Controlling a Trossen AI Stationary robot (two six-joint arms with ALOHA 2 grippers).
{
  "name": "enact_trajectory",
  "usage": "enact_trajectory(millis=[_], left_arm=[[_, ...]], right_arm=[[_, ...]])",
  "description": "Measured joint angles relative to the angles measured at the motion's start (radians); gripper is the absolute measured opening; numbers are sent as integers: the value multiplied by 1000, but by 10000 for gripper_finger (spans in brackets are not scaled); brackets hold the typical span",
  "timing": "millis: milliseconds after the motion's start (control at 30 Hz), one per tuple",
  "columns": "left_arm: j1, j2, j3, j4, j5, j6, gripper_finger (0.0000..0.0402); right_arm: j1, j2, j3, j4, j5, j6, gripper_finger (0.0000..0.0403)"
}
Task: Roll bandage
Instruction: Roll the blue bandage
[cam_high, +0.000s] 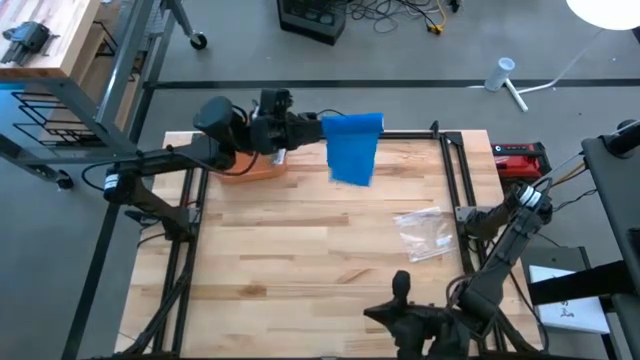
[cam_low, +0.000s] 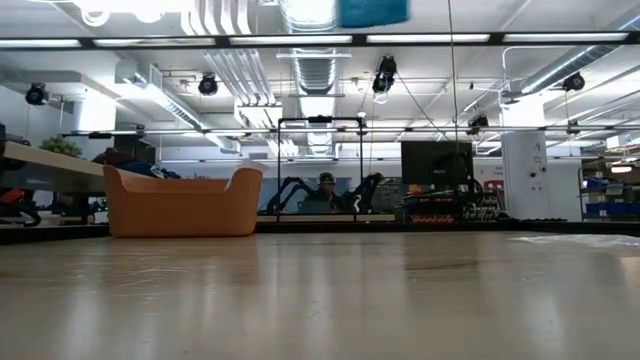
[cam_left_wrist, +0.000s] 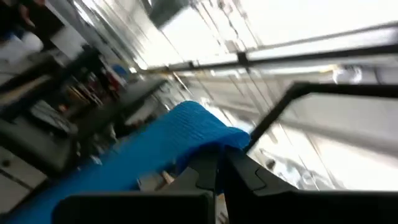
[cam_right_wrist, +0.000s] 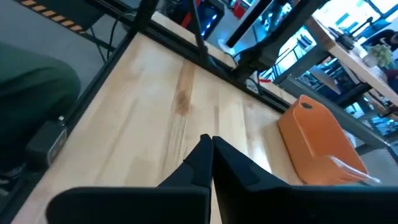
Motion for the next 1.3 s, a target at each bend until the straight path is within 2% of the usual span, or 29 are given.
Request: enact_trajectory(millis=[67, 167, 233, 300, 433, 600, 700, 867, 1000, 1067, 1167, 1300], left_arm=[[-1, 4, 0, -3, 57, 1, 0], [-8, 6, -9, -5, 156, 9, 0], [-15, 1, -19, -5, 193, 36, 0], [-26, -14, -28, -22, 196, 77, 0], [-44, -40, -38, -83, 186, 136, 0], [-108, -76, -128, -117, 87, 235, 0], [-152, -121, -215, -105, -11, 305, 0], [-240, -181, -384, -70, -191, 462, 0], [-301, -210, -522, 52, -223, 549, 0], [-329, -213, -582, 124, -223, 553, 0], [-371, -209, -656, 205, -222, 553, 0], [-417, -218, -719, 311, -196, 553, 0]], right_arm=[[-4, 0, 2, 0, 97, -11, 2], [-1, -13, 6, -2, 328, -72, 1], [-1, -39, 6, -12, 382, -125, 1], [-1, -83, 1, -48, 340, -115, 0], [-37, -177, -52, -125, 249, 16, 0], [-73, -245, -239, -94, 256, 184, 0], [-86, -244, -357, 1, 324, 267, 0], [-111, -225, -498, 158, 358, 286, 0], [-146, -225, -533, 195, 359, 305, 0], [-153, -227, -531, 248, 359, 258, 1], [-157, -227, -517, 396, 335, 91, 22], [-185, -227, -517, 644, 176, -103, 84]])
